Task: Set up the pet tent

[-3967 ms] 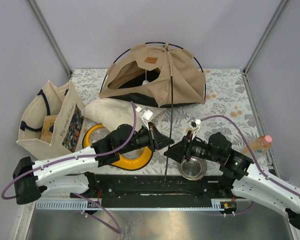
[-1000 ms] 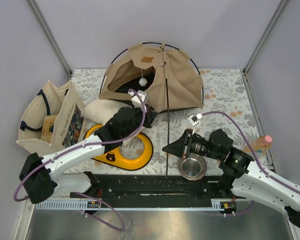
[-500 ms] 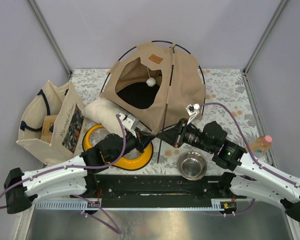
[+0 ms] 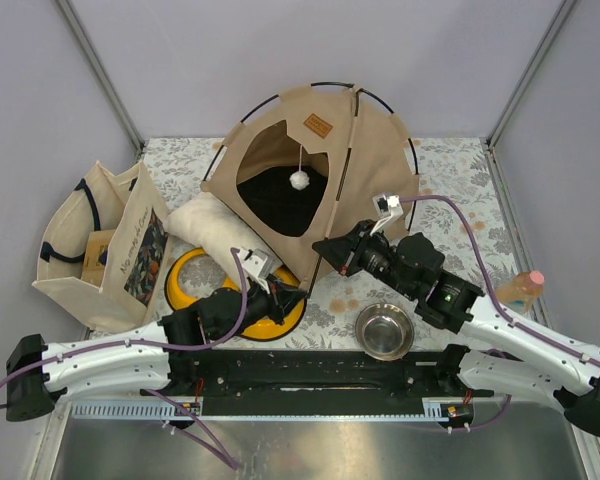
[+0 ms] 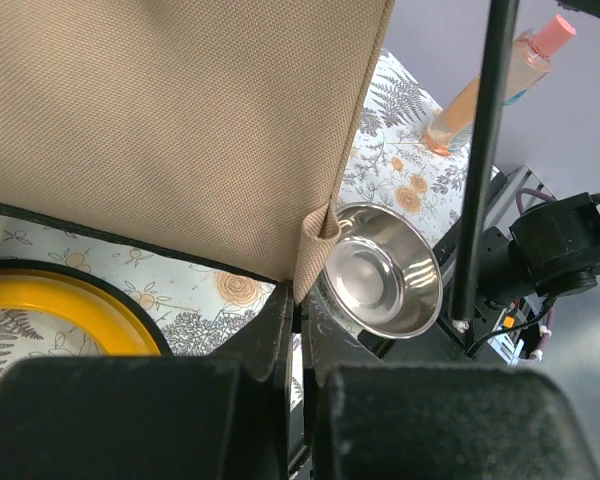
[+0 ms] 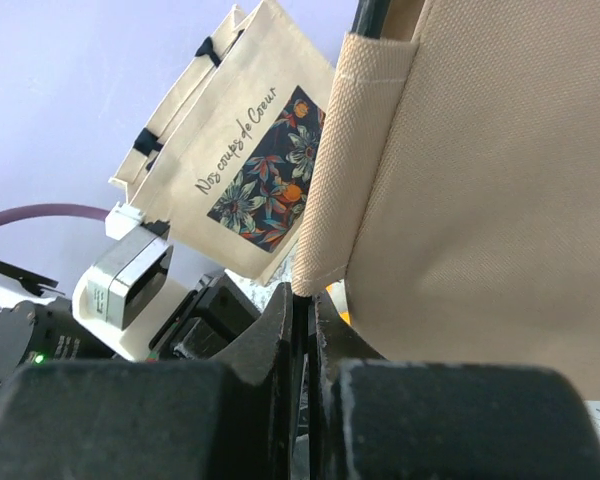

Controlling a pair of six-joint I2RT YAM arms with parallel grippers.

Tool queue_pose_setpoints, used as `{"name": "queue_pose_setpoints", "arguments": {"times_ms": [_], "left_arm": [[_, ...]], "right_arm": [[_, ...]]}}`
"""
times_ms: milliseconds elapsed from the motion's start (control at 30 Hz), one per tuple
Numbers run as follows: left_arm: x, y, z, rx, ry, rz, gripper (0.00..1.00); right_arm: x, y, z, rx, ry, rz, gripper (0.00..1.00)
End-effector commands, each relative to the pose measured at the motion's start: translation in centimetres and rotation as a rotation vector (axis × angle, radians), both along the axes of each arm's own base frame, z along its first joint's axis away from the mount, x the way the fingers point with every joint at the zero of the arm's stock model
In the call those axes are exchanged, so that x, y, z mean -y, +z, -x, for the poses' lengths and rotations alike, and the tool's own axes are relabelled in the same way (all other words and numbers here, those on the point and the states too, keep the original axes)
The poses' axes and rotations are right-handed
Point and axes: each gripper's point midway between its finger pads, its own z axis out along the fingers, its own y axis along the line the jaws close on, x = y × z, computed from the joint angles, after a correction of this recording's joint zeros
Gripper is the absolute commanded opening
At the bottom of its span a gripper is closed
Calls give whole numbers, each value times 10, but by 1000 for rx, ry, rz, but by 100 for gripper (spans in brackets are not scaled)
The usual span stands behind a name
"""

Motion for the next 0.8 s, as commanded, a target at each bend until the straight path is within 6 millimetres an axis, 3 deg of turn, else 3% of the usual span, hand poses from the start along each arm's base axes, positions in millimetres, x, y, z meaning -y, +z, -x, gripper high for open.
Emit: {"name": "queue_pose_setpoints", "arguments": {"times_ms": [0,767], "left_arm": [[-5,-38,22,-68,-57,-97,0],[2,-54,42,-43,-59,-191,0]], "right_arm": [[27,92,-30,216,-210,-180,0],[37,73,-64,195,-404,-130,0]]}}
